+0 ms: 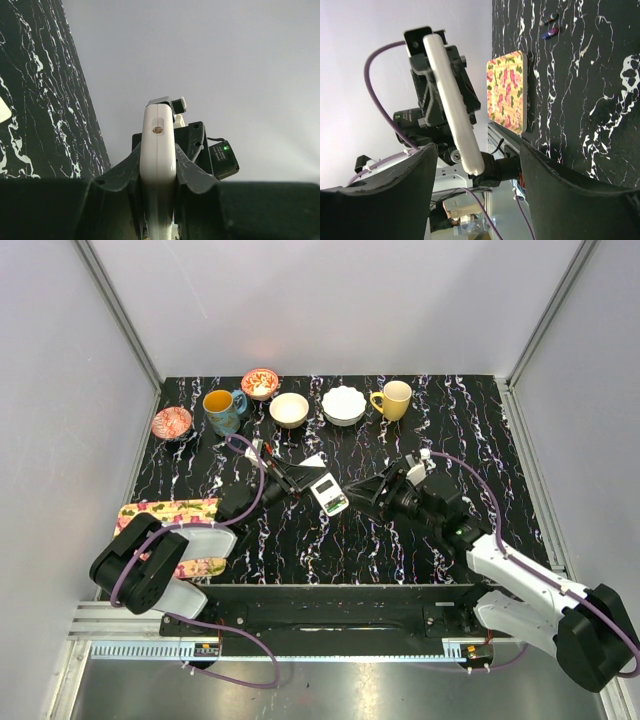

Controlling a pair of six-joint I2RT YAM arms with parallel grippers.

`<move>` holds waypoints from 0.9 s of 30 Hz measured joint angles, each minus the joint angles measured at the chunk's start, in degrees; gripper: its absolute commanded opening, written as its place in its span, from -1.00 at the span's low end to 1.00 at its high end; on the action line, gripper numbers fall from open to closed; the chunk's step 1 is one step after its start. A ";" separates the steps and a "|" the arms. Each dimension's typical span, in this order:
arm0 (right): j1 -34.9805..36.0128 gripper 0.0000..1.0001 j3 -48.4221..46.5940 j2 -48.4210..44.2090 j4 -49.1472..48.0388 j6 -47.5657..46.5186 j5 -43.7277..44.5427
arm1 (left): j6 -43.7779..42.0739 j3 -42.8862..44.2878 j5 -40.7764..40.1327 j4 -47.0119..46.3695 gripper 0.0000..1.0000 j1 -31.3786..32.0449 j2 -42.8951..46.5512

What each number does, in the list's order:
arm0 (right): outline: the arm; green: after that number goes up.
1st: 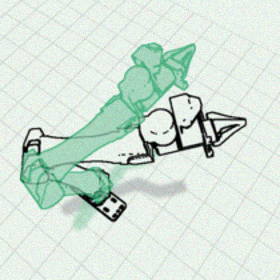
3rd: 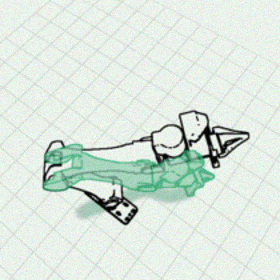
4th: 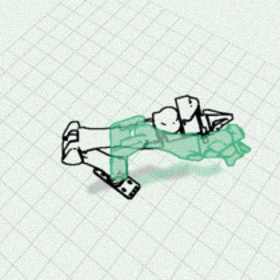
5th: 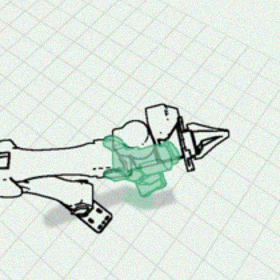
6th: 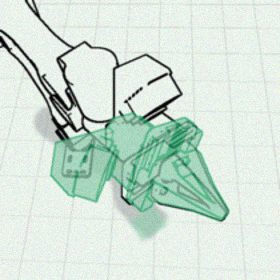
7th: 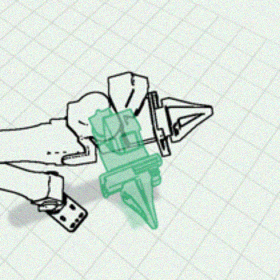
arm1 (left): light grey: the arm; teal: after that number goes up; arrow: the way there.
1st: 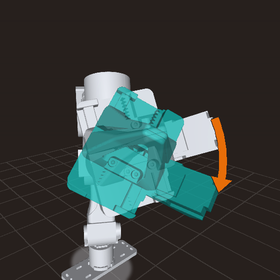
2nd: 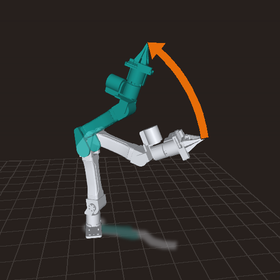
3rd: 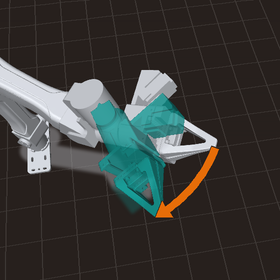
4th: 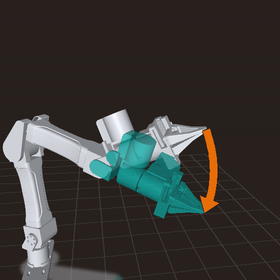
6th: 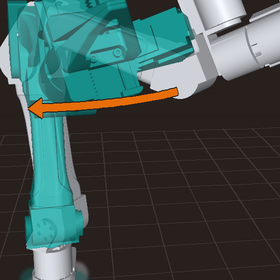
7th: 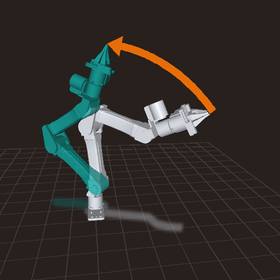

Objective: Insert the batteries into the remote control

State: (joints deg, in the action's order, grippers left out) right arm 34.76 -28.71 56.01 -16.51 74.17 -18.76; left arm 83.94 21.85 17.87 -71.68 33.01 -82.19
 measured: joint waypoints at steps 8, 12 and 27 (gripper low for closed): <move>-0.02 0.43 0.02 0.96 -0.04 -0.87 -3.45 | 0.15 1.51 0.00 0.00 -1.00 0.00 -0.15; -0.02 0.43 0.04 0.94 -0.04 -0.87 -3.43 | 0.15 1.55 0.00 0.00 -1.00 0.00 -0.15; -0.02 0.38 1.53 2.16 -4.35 -0.17 -3.50 | 0.09 1.73 0.00 0.04 -1.00 0.02 -0.15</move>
State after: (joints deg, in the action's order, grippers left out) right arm 34.74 -27.18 58.17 -20.86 74.00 -22.26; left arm 84.03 23.57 17.87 -71.64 33.04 -82.35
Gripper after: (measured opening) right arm 0.698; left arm 0.249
